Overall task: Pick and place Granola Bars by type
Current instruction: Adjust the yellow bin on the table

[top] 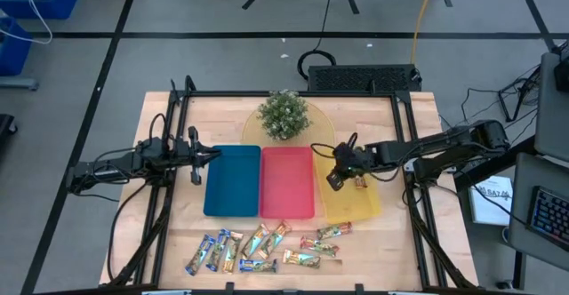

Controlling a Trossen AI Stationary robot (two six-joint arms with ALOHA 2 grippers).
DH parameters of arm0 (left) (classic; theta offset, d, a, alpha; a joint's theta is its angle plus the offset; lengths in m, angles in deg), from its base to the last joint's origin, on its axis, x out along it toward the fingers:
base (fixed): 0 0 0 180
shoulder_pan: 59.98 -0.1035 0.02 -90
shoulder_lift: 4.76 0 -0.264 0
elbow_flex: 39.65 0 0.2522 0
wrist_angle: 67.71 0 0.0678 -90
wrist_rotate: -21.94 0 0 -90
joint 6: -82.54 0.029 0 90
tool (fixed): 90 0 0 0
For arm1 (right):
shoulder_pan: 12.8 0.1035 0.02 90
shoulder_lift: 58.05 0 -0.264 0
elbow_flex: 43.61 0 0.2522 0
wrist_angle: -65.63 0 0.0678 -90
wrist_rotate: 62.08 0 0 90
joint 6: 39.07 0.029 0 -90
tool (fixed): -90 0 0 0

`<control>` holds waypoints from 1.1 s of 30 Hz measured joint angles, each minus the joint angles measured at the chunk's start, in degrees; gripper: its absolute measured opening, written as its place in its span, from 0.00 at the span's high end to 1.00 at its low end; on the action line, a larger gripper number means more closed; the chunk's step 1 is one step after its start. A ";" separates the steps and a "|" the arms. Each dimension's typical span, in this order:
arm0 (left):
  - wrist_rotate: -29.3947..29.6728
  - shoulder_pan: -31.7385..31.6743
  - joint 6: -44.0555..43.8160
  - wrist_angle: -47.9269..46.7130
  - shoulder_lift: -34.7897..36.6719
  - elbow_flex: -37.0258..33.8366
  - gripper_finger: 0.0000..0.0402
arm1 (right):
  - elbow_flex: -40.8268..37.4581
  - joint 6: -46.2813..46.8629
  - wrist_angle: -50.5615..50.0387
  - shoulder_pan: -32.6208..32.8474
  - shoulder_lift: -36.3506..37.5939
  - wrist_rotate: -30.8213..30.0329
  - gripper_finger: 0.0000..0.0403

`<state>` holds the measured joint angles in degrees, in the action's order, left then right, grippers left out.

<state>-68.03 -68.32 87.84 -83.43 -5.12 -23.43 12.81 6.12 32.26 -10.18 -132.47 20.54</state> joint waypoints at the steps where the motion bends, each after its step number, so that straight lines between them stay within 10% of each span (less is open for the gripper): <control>1: 0.00 0.01 0.00 0.02 0.01 0.00 0.90 | 0.00 -2.61 2.86 0.68 1.10 0.17 1.00; 14: -0.02 0.00 0.00 -0.04 0.01 0.00 0.90 | -0.58 -26.52 18.11 9.86 17.96 -7.63 1.00; 33: -6.09 0.02 -3.01 3.76 0.01 0.00 0.90 | -12.45 -25.45 18.34 13.63 30.70 -13.76 1.00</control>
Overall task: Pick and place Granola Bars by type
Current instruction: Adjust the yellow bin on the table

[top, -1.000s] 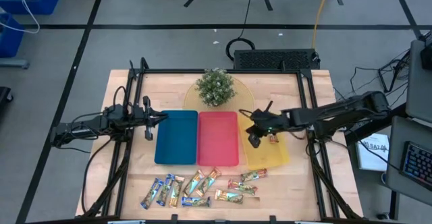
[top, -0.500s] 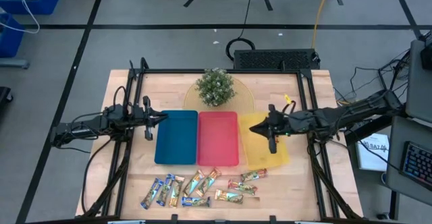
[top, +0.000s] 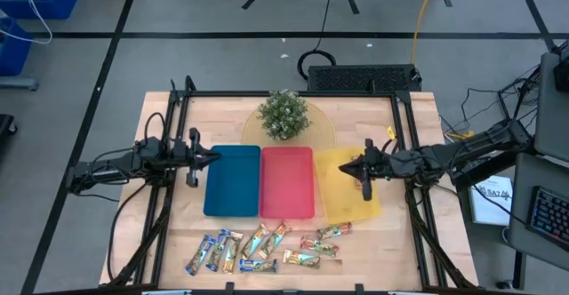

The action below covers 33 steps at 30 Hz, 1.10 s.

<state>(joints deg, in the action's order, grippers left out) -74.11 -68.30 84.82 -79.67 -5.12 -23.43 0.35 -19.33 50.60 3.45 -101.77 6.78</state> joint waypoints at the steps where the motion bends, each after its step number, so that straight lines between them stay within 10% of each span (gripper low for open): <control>1: -0.14 0.00 0.16 -0.04 0.00 0.00 0.90 | -0.52 -0.71 0.21 0.00 0.39 0.14 1.00; 14: 0.05 -0.01 0.31 -0.28 0.00 0.00 0.90 | -4.68 -19.64 8.94 0.00 6.39 4.61 1.00; 33: 3.09 -0.02 -10.62 -3.13 0.00 0.00 0.90 | -26.60 -23.82 31.15 -0.02 18.05 5.63 1.00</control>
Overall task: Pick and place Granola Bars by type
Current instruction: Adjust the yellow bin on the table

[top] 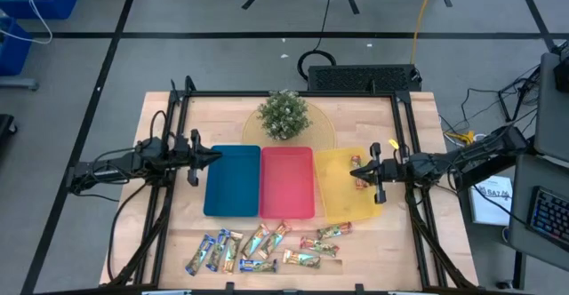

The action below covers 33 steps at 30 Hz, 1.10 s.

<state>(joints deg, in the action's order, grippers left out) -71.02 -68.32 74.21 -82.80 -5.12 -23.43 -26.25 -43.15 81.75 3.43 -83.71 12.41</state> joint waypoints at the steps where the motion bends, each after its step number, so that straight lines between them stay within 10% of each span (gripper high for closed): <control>1: 0.02 0.02 -0.46 -0.18 0.00 0.00 0.90 | -0.23 -0.93 -0.47 0.01 1.25 -1.49 1.00; 13: 5.71 4.65 -4.40 7.26 -16.62 3.40 0.90 | -0.39 -4.23 -12.83 -0.02 14.39 -0.41 1.00; 20: 16.04 12.97 0.33 8.56 -42.78 19.75 0.90 | -0.48 -5.44 -13.46 -0.02 14.75 0.66 1.00; 33: 15.92 24.39 0.70 4.82 -82.70 53.70 0.90 | -0.50 -4.60 -10.85 -0.02 14.79 0.64 1.00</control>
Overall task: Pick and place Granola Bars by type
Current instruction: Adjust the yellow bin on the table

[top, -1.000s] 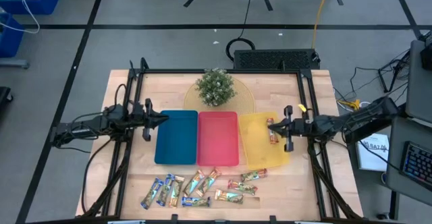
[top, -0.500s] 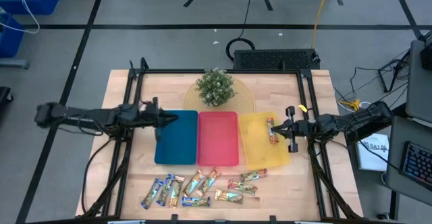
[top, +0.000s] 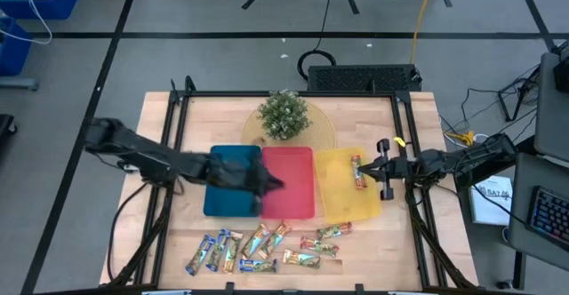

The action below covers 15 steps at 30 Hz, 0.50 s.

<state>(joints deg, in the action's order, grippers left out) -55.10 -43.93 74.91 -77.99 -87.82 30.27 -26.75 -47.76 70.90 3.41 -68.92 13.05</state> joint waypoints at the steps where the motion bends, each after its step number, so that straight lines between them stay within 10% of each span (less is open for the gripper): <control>1: 0.45 1.43 0.45 -1.28 -3.11 3.55 0.90 | -0.04 -0.47 0.59 0.00 -0.02 0.00 1.00; 15: 2.36 5.06 -5.63 -22.46 -37.76 47.91 0.89 | -0.04 -0.30 1.57 0.00 -0.02 -0.05 1.00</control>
<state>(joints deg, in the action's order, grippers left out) -52.74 -38.86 69.28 -100.44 -125.58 78.18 -26.80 -48.05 72.47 3.41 -68.94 13.00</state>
